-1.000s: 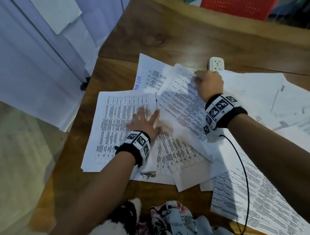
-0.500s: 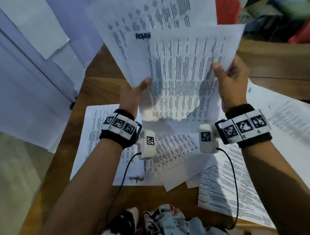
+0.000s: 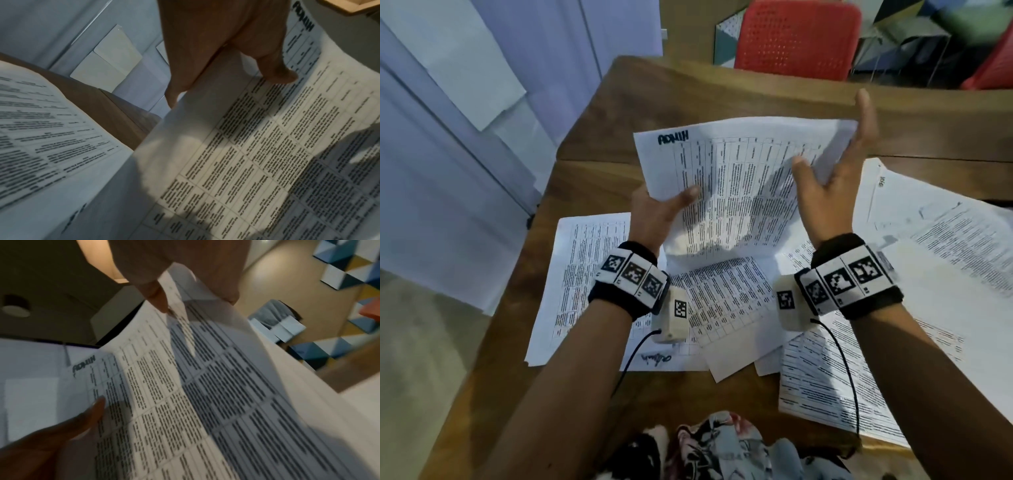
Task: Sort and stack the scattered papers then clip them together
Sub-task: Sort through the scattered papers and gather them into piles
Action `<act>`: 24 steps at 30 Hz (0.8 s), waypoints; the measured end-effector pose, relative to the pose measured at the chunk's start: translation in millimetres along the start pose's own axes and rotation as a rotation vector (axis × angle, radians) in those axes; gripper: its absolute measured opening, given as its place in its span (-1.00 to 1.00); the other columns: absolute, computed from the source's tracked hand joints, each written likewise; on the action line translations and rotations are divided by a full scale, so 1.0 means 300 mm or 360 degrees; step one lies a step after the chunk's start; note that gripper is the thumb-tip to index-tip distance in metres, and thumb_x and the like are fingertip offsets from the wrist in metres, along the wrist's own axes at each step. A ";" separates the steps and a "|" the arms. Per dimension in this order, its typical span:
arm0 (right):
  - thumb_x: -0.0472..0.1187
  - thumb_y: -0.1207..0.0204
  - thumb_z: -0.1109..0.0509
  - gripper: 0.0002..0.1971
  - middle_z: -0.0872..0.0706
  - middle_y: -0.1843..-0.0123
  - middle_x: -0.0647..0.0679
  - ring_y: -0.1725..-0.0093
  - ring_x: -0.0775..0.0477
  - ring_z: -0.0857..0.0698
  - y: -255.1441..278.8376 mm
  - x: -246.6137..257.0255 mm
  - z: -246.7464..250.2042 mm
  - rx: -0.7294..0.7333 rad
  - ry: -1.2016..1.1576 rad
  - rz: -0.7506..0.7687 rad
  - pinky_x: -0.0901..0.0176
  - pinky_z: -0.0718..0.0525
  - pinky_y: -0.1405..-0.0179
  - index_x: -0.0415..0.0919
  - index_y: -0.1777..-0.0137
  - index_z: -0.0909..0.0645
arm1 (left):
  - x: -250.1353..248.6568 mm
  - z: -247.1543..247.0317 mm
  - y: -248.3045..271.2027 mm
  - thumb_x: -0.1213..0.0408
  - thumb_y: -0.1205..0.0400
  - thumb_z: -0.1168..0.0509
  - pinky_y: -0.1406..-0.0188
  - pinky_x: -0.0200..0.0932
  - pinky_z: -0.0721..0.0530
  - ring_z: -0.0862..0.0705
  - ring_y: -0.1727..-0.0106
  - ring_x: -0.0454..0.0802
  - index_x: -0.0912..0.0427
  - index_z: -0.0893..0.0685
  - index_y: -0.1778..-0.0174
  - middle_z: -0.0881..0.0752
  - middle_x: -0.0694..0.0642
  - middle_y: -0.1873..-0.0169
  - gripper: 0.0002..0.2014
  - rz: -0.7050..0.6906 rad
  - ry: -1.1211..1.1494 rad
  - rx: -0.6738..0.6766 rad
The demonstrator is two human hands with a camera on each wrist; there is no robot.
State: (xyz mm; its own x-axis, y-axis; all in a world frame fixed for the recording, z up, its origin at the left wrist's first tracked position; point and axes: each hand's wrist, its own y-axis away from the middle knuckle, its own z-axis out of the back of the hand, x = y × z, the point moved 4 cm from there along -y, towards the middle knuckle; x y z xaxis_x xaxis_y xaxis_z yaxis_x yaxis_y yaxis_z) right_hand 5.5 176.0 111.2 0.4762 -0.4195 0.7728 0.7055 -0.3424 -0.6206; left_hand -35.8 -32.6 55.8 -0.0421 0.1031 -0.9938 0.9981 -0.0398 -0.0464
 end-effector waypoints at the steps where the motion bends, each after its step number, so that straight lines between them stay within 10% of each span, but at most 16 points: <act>1: -0.60 -0.28 -0.23 -0.30 -0.30 -0.36 0.03 -0.33 0.66 -0.22 -0.011 0.012 -0.002 -0.0006 0.0060 0.0037 0.66 -0.12 -0.41 -0.22 -0.43 -0.16 | 0.001 -0.003 -0.002 0.50 -0.45 -0.45 0.10 -0.23 -0.75 -0.78 0.15 -0.19 0.10 -0.65 0.05 -0.77 0.00 0.16 -0.74 -0.0003 -0.0016 0.0028; 4: -0.53 -0.28 -0.16 -0.49 -0.51 -0.08 0.06 -0.06 0.50 -0.44 -0.034 0.006 -0.004 -0.0009 0.0112 -0.0113 0.60 -0.37 -0.18 -0.20 -0.23 -0.52 | 0.026 -0.001 -0.006 0.50 -0.46 -0.45 -0.05 0.02 -0.75 -0.77 0.07 -0.01 0.15 -0.66 0.04 -0.75 0.09 0.10 -0.76 0.0052 -0.0047 0.0057; 7: -0.60 -0.26 -0.11 -0.40 -0.52 -0.03 0.25 0.27 0.23 -0.48 -0.007 -0.044 -0.006 -0.0036 -0.0170 -0.0391 0.16 -0.56 -0.06 -0.10 -0.25 -0.43 | 0.066 -0.005 0.006 0.48 -0.49 -0.42 -0.15 0.17 -0.70 -0.71 0.03 0.12 0.30 -0.66 -0.06 -0.74 0.12 0.11 -0.77 0.0148 -0.0029 0.0052; 10: -0.64 -0.32 -0.09 -0.43 -0.50 0.03 0.17 0.40 0.25 -0.46 0.018 -0.053 0.003 -0.0019 -0.0212 -0.0451 0.36 -0.46 0.38 -0.07 -0.23 -0.36 | 0.055 -0.022 0.018 0.49 -0.55 -0.36 -0.01 -0.03 -0.74 -0.74 0.14 -0.03 0.38 -0.64 -0.11 -0.73 0.08 0.16 -0.78 0.0129 -0.0036 -0.0016; 13: -0.60 -0.38 -0.13 -0.56 -0.49 0.05 0.05 0.14 0.37 -0.55 -0.020 -0.017 0.023 -0.0125 -0.0319 -0.0329 0.39 -0.56 0.15 -0.04 -0.07 -0.36 | -0.008 -0.038 0.004 0.47 -0.57 -0.34 0.11 -0.28 -0.75 -0.77 0.22 -0.24 0.27 -0.67 0.01 -0.75 0.02 0.19 -0.88 0.0001 -0.0020 -0.0046; 18: -0.51 -0.39 -0.19 -0.59 -0.54 0.07 0.05 0.05 0.20 -0.56 -0.019 -0.031 0.039 -0.0165 -0.0297 -0.0334 0.31 -0.58 0.01 0.03 -0.05 -0.40 | 0.017 -0.037 -0.011 0.30 -0.48 -0.41 -0.06 -0.11 -0.74 -0.74 0.06 -0.09 0.07 -0.67 0.07 -0.75 -0.03 0.16 -0.86 -0.0016 -0.0111 0.0096; 24: -0.48 -0.42 -0.19 -0.69 -0.61 0.06 0.16 0.07 0.40 -0.60 0.112 -0.160 0.010 -0.0075 -0.0116 -0.0560 0.30 -0.63 0.00 -0.11 -0.07 -0.43 | 0.121 -0.034 0.024 0.41 -0.55 -0.37 0.45 -0.52 -0.52 -0.58 0.49 -0.44 0.56 -0.59 -0.11 -0.61 -0.06 0.39 -0.69 0.0213 -0.0233 -0.0006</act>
State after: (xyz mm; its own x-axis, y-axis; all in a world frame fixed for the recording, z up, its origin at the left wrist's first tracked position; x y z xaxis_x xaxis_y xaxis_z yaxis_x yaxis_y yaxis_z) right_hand 7.9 187.2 53.6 0.2459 -0.2084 0.9466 0.8087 -0.4943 -0.3189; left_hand -29.7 -19.0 20.6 0.0853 -0.0483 -0.9952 0.9954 -0.0397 0.0873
